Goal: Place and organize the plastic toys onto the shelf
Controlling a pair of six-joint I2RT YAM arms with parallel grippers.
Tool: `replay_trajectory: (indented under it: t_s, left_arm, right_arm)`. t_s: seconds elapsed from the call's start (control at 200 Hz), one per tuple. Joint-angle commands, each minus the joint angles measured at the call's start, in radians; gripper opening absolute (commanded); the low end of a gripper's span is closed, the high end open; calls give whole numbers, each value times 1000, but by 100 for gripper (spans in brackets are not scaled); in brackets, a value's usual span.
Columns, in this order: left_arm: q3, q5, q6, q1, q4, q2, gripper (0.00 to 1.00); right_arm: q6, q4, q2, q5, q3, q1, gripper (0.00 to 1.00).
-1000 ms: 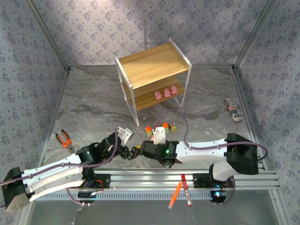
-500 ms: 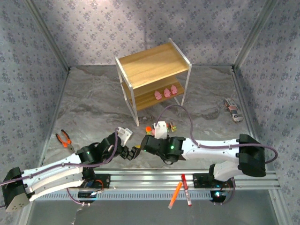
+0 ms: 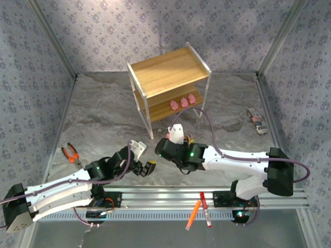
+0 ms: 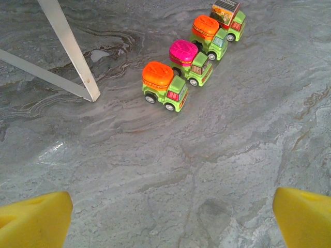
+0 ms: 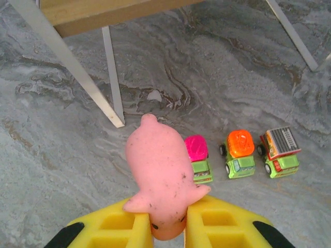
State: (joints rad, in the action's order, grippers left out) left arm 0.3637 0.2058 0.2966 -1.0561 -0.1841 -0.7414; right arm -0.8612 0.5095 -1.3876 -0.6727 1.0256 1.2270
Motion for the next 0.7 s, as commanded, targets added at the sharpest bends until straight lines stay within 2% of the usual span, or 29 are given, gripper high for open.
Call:
replay_trajectory:
  t_s: [0.0, 0.695]
  left_arm:
    - [39, -12, -4, 1, -5, 1, 99]
    - [39, -10, -7, 1, -5, -1, 99]
  right_arm:
    - [81, -14, 4, -18, 41, -35, 20]
    - [262, -154, -111, 107, 159, -214, 21]
